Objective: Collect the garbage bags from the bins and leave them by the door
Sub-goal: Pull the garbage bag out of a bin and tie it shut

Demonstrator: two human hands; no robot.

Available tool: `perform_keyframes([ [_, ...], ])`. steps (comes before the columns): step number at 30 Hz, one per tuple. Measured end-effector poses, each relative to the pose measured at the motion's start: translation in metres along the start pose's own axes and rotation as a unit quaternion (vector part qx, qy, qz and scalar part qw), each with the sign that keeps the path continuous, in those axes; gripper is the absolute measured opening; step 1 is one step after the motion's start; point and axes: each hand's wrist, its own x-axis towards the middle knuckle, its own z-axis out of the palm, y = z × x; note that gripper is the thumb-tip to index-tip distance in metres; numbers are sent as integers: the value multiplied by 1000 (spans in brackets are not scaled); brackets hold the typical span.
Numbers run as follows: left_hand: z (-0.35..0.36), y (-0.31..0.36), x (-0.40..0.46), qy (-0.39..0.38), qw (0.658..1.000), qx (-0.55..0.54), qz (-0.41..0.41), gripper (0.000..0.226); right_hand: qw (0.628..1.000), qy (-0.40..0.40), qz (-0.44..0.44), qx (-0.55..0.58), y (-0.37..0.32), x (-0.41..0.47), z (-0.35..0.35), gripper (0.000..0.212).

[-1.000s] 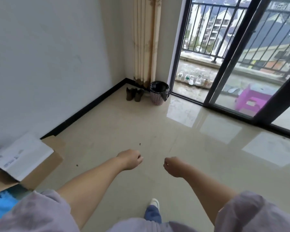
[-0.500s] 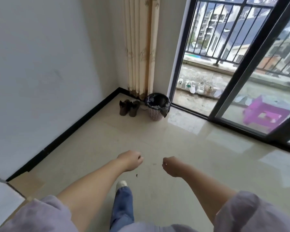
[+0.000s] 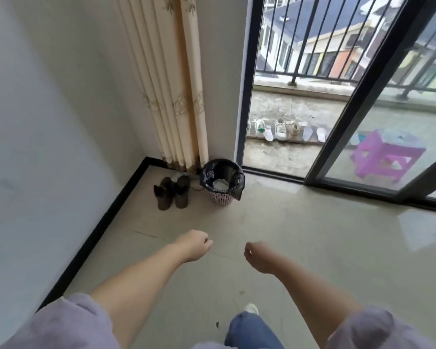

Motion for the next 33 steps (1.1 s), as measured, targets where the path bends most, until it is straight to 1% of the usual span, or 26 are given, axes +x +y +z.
perform_keyframes([
  [3,-25,8,56,-13,1000,7,18,39,1000,-6,12,9,14,51,-27,34],
  [5,-42,11,100,-9,1000,-1,23,38,1000,6,10,9,28,92,-47,34],
  [9,-66,12,188,-6,999,-44,3,36,1000,-1,6,1,57,173,-89,30],
  [13,-70,2,268,-20,995,-92,-22,31,999,-25,21,2,81,249,-110,37],
  [17,-45,-25,363,-32,986,-157,-50,30,998,-36,41,41,98,344,-96,38],
  [20,-13,-52,451,-29,972,-220,-79,26,991,-7,65,115,114,433,-62,35],
  [22,12,-71,510,-10,959,-264,-103,26,983,7,76,169,124,491,-30,33],
  [25,55,-100,588,31,928,-335,-158,28,963,5,95,253,138,568,24,33],
  [27,80,-120,634,75,893,-395,-204,28,944,10,113,311,151,614,57,33],
  [28,91,-130,656,106,863,-439,-228,37,929,14,124,348,158,636,69,35],
  [30,106,-151,697,145,784,-544,-261,55,891,18,148,430,175,675,84,43],
  [32,118,-171,737,144,716,-632,-259,60,850,-3,154,505,194,703,93,55],
  [33,121,-176,753,134,688,-672,-239,59,832,-24,143,536,204,715,97,60],
])
